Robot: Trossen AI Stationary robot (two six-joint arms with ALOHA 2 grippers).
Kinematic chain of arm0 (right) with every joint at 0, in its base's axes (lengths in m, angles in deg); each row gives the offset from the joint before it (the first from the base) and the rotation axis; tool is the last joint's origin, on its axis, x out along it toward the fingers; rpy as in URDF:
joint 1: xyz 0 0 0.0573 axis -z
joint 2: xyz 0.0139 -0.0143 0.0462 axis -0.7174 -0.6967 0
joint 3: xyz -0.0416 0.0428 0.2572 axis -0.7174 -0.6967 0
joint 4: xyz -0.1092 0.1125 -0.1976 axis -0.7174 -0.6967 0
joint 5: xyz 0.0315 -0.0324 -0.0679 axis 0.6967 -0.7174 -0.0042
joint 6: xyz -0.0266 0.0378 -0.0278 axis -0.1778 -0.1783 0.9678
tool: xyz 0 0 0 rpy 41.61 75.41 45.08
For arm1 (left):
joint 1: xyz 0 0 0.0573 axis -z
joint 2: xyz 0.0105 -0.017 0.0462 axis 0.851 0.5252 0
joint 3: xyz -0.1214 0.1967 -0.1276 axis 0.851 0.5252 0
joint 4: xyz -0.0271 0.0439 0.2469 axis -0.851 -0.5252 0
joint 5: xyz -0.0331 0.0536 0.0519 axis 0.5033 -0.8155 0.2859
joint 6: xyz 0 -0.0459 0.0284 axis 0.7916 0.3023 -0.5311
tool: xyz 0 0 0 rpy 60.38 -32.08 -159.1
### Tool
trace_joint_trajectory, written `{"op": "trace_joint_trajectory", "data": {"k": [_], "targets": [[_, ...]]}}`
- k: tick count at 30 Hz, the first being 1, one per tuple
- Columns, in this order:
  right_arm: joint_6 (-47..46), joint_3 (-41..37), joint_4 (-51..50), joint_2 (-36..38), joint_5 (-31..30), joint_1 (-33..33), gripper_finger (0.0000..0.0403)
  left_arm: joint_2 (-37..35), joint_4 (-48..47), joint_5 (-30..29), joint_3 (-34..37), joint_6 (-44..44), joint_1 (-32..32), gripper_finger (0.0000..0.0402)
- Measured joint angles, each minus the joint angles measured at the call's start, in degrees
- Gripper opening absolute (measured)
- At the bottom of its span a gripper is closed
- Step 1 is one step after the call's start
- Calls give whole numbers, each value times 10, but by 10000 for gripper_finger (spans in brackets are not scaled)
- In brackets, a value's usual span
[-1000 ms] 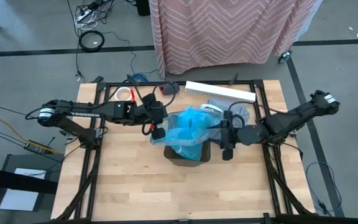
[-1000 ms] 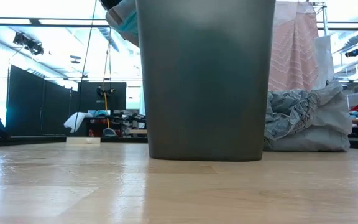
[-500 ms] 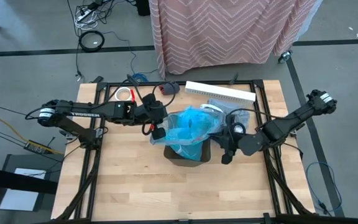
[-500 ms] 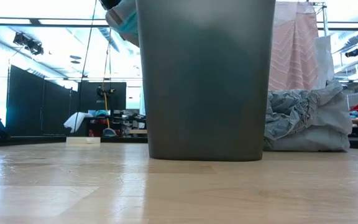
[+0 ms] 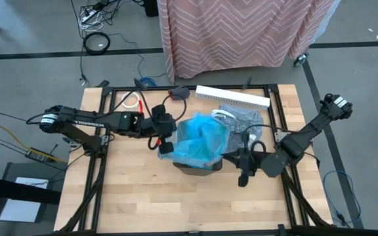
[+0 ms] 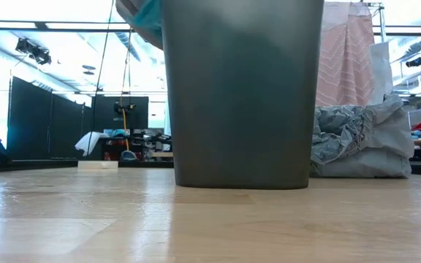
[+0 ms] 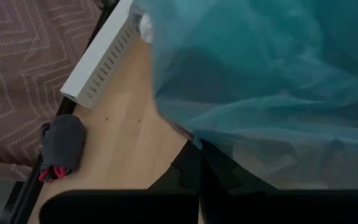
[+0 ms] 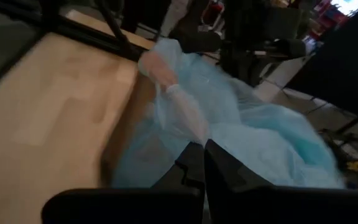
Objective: Place trash/remove bag and relplace
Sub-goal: Insert the new blue trash bag into the black trash bin
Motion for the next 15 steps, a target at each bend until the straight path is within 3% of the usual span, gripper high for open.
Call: {"op": "trace_joint_trajectory", "data": {"k": [15], "targets": [[-99,2,-20,-89,-78,-48,0,0,6,-7,0,29,44,6]]}}
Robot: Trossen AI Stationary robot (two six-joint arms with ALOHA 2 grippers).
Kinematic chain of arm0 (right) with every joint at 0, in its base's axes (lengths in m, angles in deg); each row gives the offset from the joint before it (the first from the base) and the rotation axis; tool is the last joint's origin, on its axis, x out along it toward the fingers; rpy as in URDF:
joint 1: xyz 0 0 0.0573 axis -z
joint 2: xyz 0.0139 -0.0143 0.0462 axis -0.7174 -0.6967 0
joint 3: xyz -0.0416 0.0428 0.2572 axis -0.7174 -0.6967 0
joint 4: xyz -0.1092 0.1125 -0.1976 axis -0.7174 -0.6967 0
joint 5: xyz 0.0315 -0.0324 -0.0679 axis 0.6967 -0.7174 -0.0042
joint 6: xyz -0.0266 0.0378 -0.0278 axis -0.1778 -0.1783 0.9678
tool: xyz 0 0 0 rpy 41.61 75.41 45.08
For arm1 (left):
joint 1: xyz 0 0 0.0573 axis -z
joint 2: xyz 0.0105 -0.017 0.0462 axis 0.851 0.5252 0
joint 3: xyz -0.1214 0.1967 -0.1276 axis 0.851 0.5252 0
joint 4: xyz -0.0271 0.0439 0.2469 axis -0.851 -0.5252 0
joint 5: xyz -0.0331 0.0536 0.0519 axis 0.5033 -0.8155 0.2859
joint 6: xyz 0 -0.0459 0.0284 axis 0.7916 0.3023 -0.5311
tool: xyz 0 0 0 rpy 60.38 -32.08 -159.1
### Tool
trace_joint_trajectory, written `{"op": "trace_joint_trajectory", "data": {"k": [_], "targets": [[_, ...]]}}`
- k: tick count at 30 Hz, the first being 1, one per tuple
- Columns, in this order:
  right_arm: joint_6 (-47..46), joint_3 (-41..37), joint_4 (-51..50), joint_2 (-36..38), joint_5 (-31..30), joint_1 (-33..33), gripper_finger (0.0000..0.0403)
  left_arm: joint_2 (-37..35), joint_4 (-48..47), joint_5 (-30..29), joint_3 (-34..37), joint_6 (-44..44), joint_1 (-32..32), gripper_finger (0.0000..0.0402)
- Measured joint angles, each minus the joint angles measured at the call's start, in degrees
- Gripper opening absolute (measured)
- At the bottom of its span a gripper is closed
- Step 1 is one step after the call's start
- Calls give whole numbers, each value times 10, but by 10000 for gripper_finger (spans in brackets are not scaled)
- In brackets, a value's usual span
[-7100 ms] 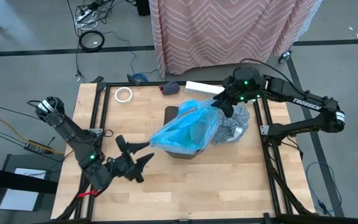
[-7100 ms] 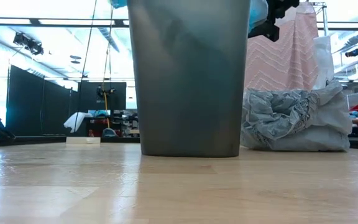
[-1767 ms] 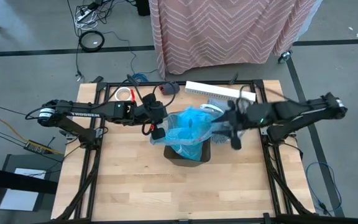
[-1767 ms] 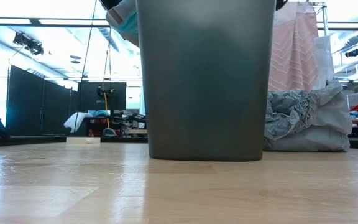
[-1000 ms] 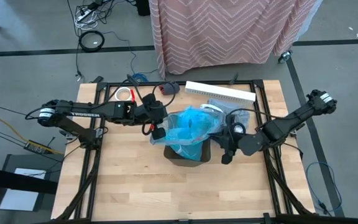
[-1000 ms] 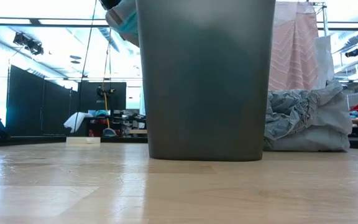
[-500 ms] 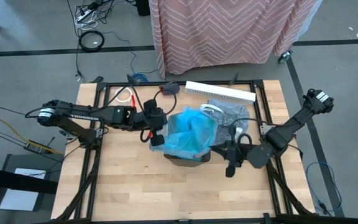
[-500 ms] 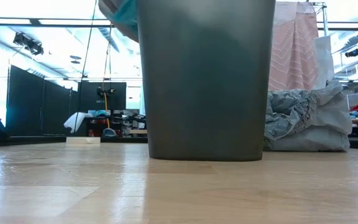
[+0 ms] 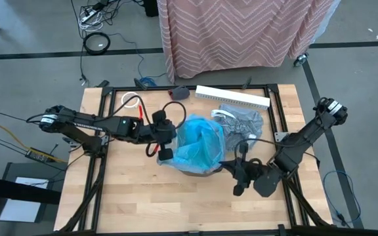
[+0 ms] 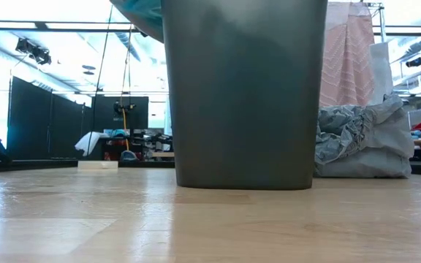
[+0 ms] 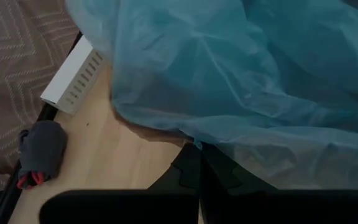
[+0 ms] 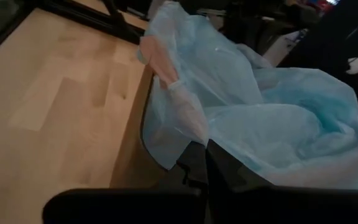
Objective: Place trash/remove bag and relplace
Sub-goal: Insert the new blue trash bag into the black trash bin
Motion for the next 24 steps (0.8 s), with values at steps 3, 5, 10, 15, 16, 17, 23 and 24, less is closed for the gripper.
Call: {"op": "trace_joint_trajectory", "data": {"k": [3,5,10,15,16,17,23,24], "targets": [[0,0,-3,-1,-20,-12,0,0,0,0,0,0,7,6],[2,-2,-4,1,-36,-22,0,0,1,0,0,0,11,6],[6,-2,-4,8,-77,-52,0,0,1,0,0,0,19,6],[14,-2,-1,8,-89,-61,0,0,14,1,0,0,19,6],[14,-2,-2,8,-89,-63,0,0,21,1,0,2,19,6],[14,-2,-3,8,-89,-64,0,0,25,1,0,7,19,6],[-11,-3,-10,4,-92,-72,0,0,31,1,0,13,22,6],[-12,-3,-10,4,-96,-76,0,0,31,1,0,13,23,6]]}}
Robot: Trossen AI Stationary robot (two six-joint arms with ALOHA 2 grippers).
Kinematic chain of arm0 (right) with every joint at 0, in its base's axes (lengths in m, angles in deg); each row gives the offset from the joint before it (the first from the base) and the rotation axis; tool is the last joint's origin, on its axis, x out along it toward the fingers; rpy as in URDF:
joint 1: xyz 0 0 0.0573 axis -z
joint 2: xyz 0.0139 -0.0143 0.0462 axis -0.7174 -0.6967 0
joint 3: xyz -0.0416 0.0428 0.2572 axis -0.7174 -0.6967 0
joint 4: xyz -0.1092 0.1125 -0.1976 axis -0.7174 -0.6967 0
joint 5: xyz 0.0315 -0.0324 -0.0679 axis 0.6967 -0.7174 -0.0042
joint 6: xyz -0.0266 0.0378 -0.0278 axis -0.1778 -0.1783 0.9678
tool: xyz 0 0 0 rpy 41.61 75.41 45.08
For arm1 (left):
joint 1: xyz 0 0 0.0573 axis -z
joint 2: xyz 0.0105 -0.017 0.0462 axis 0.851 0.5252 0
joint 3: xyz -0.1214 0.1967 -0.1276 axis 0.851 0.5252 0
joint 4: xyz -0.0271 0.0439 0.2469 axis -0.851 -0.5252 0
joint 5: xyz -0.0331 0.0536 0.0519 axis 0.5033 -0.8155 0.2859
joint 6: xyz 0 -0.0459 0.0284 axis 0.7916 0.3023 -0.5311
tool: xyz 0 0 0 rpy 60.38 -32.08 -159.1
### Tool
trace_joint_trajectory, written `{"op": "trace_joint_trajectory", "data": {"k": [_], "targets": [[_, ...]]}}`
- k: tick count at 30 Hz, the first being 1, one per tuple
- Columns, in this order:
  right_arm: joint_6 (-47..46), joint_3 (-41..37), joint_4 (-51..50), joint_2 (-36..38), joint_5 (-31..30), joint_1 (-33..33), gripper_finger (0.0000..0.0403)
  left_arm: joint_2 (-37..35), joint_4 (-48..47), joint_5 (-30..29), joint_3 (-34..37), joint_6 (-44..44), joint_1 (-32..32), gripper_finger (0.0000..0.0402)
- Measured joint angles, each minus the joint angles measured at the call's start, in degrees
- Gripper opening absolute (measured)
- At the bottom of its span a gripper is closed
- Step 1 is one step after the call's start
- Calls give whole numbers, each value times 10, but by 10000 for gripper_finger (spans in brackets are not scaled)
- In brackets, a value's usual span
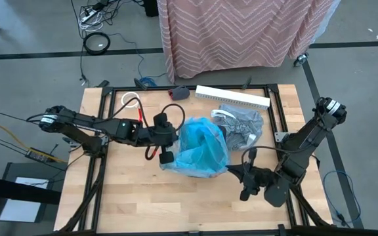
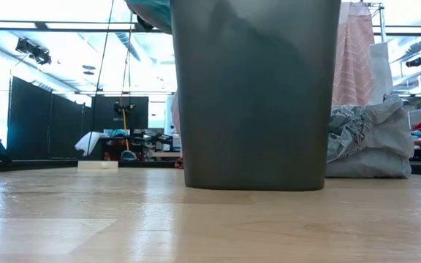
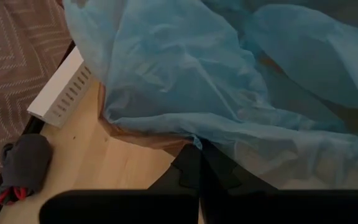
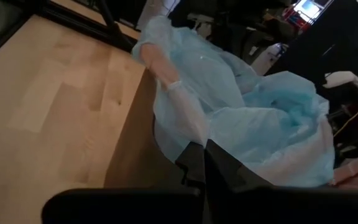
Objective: Place trash/remove bag and relplace
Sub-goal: Insert the new blue trash bag into the black trash bin
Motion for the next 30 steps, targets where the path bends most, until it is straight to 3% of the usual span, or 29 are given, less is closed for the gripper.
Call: {"op": "trace_joint_trajectory", "data": {"k": [8,19,30], "targets": [[-51,0,-34,0,-50,-45,0,0,0,0,0,0,11,6],[-184,-50,-67,0,-1,-18,0,0,18,0,0,16,15,6],[-185,-71,-54,0,10,14,0,31,24,-6,0,51,33,6]]}}
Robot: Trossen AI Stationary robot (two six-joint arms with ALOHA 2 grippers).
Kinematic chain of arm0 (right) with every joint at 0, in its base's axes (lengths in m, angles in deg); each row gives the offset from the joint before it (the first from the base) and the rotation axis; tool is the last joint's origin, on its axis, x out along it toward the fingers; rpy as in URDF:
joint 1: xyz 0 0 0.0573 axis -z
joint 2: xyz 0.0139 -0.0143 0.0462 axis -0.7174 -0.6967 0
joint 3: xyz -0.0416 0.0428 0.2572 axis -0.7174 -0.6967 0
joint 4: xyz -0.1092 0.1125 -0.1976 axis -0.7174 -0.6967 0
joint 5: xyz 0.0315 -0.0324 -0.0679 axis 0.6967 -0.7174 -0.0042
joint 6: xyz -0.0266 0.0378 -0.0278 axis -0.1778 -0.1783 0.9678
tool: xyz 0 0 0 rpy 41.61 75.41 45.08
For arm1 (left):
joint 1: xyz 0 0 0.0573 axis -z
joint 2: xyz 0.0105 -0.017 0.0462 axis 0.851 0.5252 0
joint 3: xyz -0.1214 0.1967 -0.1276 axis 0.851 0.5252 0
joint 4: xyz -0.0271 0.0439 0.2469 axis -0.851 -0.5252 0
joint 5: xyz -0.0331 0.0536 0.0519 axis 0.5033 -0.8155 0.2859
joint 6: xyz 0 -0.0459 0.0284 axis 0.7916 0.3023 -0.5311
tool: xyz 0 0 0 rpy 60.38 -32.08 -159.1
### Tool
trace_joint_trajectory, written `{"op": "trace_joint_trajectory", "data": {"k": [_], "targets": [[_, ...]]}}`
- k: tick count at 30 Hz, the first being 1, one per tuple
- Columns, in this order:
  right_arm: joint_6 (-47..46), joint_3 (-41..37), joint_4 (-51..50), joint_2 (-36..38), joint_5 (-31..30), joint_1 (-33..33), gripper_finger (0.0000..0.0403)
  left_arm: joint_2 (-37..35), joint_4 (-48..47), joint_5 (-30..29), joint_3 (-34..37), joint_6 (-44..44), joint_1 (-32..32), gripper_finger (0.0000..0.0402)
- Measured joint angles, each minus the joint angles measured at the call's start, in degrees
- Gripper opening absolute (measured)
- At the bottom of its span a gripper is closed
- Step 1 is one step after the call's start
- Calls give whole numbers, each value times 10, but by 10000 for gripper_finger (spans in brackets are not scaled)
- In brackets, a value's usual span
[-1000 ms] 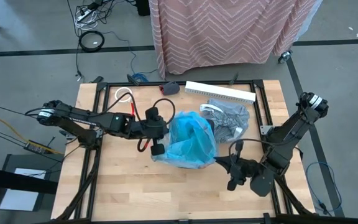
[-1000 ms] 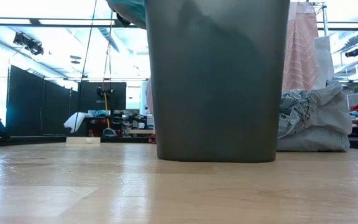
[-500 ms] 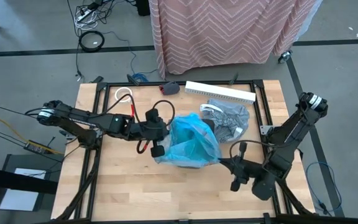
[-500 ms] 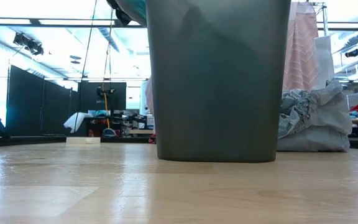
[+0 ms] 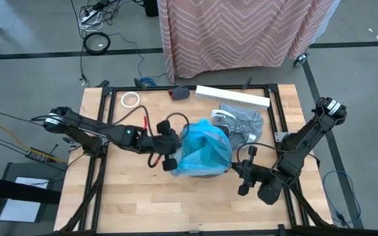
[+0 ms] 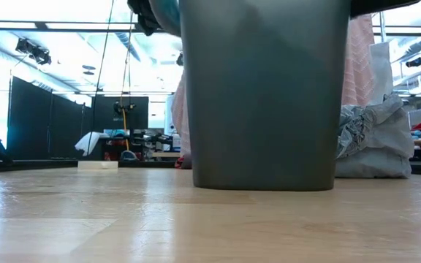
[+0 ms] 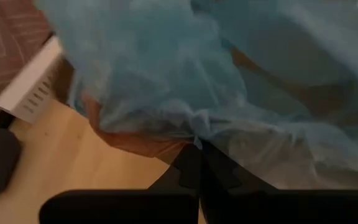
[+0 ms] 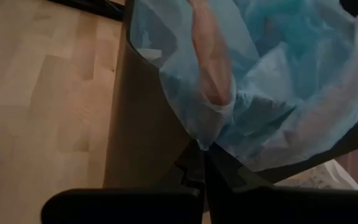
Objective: Place trash/remove bag and relplace
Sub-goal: Insert the new blue trash bag into the black trash bin
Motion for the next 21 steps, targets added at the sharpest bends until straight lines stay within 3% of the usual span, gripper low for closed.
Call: {"op": "trace_joint_trajectory", "data": {"k": [4,12,21], "targets": [[1,0,0,0,3,1,0,35,0,-22,0,6,16,6],[1,-10,-4,0,5,8,0,76,2,-159,0,-2,39,6],[7,-43,9,0,2,25,0,77,3,-176,0,6,57,6]]}}
